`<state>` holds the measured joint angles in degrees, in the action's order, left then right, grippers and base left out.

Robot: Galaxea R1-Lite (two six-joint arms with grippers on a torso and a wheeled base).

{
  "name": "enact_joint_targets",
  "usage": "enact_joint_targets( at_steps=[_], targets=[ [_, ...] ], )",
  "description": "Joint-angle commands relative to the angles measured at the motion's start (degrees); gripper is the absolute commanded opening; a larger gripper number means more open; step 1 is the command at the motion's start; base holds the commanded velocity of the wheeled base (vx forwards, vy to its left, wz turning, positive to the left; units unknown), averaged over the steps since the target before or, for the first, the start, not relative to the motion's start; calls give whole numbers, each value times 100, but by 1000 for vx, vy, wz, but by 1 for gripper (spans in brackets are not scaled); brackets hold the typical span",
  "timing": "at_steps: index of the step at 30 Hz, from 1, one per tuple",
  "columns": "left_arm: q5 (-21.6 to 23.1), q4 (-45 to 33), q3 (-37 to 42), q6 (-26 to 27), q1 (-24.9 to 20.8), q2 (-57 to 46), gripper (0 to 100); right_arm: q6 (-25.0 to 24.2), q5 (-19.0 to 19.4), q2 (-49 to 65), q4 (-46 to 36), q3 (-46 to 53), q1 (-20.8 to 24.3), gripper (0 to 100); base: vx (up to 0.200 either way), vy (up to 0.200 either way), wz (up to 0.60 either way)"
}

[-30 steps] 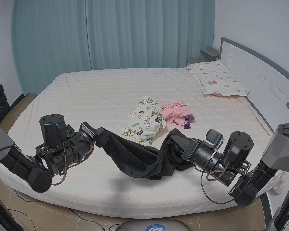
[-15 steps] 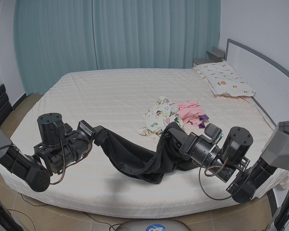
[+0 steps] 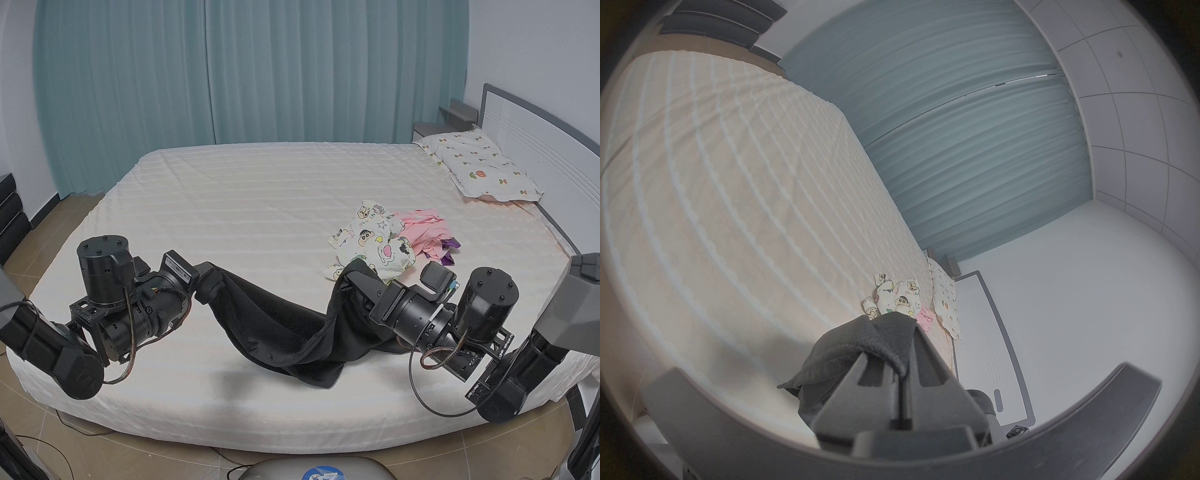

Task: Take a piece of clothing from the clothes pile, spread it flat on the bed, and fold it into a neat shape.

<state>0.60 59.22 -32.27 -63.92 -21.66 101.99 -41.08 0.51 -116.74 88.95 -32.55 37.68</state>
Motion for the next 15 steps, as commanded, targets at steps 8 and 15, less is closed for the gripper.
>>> enact_joint_targets(
  at_steps=[8, 15],
  targets=[
    [2, 2, 28, -7, -40, 32, 0, -14, 2, -130, 105, -6, -50, 0, 0, 200, 0],
    [-7, 2, 36, -7, -40, 23, 0, -5, 2, -42, 105, -6, -173, 0, 0, 200, 0]
  ],
)
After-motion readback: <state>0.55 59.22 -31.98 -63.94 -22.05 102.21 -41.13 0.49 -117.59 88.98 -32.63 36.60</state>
